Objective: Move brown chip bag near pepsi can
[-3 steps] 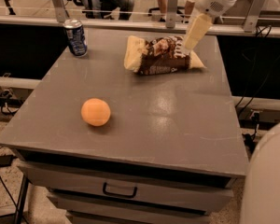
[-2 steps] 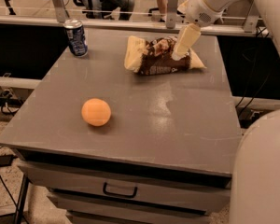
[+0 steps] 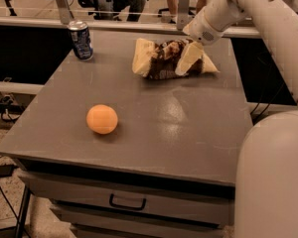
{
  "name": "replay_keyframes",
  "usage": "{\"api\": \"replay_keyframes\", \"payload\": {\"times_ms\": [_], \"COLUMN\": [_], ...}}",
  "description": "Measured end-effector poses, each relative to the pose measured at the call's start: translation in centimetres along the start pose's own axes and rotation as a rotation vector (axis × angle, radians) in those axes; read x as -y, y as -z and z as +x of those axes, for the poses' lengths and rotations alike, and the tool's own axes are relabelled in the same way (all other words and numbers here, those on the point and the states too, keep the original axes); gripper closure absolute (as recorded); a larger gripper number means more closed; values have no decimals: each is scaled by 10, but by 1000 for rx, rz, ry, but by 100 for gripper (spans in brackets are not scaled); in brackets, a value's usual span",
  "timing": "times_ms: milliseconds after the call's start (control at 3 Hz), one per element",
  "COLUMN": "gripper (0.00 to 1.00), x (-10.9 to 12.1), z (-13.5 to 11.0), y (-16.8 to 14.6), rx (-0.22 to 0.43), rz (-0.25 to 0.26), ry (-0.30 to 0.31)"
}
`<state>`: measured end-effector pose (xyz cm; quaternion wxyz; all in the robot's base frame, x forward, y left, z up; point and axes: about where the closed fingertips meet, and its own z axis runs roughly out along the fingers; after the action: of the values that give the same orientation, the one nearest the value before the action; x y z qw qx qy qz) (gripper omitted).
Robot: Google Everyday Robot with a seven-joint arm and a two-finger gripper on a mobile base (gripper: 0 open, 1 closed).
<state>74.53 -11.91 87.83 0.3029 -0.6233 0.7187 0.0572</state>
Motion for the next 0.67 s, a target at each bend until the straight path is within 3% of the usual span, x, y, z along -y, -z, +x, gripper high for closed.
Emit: {"api": "replay_keyframes", "payload": {"times_ms": [333, 667], "gripper": [33, 65], "x": [1, -1], "z": [13, 22], "y": [-10, -6], "rx": [8, 23], "rz": [-6, -1], "ry": [-35, -52]}}
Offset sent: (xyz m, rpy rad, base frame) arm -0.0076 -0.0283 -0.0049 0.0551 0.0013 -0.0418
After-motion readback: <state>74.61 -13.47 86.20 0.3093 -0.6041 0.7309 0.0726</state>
